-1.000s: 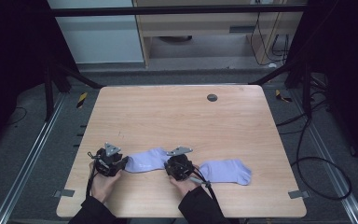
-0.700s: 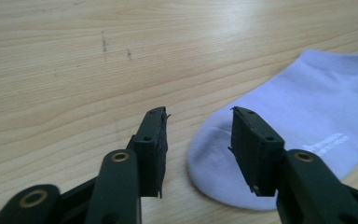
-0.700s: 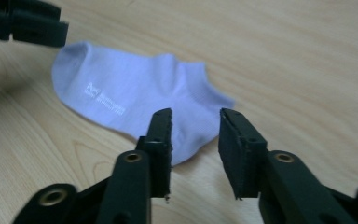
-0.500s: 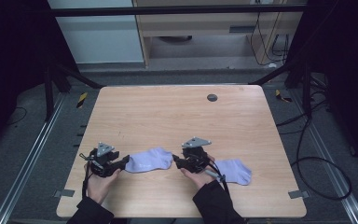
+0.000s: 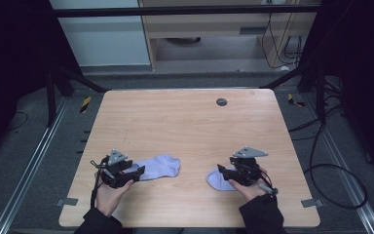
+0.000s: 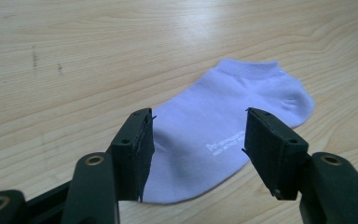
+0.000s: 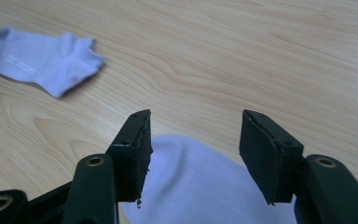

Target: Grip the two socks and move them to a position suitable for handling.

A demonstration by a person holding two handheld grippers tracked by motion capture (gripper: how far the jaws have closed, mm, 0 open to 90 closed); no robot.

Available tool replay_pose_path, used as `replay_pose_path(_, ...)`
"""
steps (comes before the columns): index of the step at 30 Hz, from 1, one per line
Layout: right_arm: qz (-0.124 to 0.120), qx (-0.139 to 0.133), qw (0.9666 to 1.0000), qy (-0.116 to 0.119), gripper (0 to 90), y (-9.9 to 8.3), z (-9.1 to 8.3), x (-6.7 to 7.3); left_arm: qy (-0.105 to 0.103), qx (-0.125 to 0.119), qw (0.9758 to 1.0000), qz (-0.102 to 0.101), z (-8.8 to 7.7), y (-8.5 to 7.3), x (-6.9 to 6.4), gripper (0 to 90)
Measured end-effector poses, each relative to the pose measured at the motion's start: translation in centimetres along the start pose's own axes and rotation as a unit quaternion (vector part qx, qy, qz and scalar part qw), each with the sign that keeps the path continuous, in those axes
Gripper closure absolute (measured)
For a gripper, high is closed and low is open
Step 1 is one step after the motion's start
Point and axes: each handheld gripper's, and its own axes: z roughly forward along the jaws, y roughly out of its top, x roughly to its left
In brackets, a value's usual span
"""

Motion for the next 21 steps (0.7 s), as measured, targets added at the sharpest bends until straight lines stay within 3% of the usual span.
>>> replay_pose_path(5, 0.002, 0.009, 0.9997, -0.023, 44.8, -1.5, -2.1, -2.2, -0.012, 0.006, 0.9999, 0.005, 0.1, 0.4, -1.2, 41.3)
replay_pose_path(10, 0.029, 0.016, 0.9985, -0.044, 46.1, -3.1, -3.5, -4.5, -0.025, 0.010, 0.9995, 0.013, 0.7, 0.8, -2.5, 42.1)
replay_pose_path(16, 0.041, 0.032, 0.9969, -0.059, 47.1, -4.0, -3.5, -5.8, -0.041, 0.019, 0.9985, 0.029, 2.0, 1.5, -4.6, 42.7)
replay_pose_path(21, 0.036, 0.040, 0.9961, -0.070, 47.8, -4.3, -3.4, -6.3, -0.055, 0.027, 0.9969, 0.049, 3.4, 2.1, -7.0, 43.0)
